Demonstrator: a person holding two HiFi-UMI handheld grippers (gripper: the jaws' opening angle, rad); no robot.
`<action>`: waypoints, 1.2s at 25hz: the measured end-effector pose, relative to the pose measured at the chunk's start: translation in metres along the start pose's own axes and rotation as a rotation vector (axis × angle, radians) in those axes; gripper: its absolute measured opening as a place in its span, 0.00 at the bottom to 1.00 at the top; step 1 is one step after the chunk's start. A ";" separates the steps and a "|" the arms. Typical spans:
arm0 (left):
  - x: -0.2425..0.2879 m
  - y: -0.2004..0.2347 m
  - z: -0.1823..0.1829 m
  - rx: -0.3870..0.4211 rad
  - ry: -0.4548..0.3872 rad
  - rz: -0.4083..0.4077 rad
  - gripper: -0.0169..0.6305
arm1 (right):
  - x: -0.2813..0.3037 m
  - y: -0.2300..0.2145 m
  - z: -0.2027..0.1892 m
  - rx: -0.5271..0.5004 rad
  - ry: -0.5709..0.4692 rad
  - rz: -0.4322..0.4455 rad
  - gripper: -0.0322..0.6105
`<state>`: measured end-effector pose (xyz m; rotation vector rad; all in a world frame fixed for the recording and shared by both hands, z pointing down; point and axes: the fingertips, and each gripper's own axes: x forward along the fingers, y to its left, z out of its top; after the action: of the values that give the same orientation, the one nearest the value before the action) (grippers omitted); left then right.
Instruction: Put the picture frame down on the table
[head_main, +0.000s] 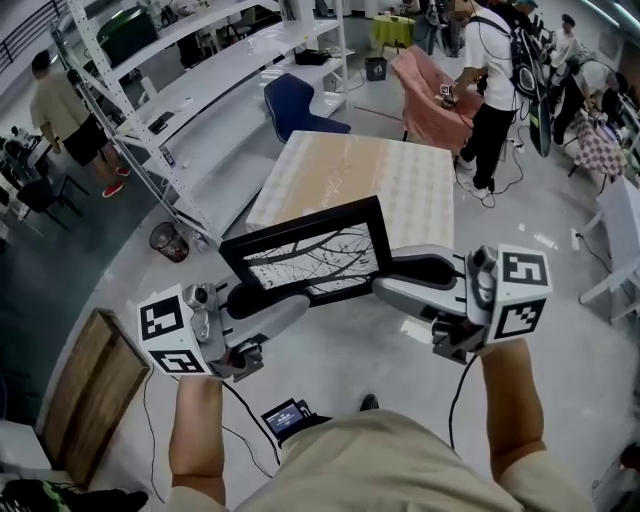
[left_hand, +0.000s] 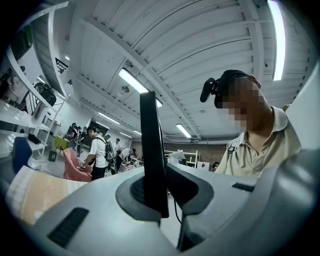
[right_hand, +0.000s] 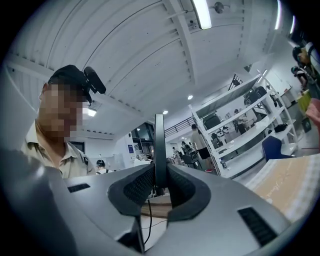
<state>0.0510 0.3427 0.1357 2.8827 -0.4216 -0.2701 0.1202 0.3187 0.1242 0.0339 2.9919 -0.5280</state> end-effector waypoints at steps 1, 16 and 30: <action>0.008 0.008 0.000 0.001 -0.001 0.007 0.10 | -0.005 -0.010 0.003 0.001 0.000 0.007 0.16; 0.028 0.126 0.017 -0.053 0.026 -0.016 0.10 | 0.007 -0.125 0.032 0.054 -0.015 -0.038 0.16; -0.031 0.235 0.043 -0.085 0.045 -0.144 0.10 | 0.095 -0.206 0.043 0.044 -0.026 -0.177 0.16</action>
<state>-0.0488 0.1243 0.1548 2.8334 -0.1906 -0.2400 0.0221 0.1107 0.1443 -0.2346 2.9740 -0.6074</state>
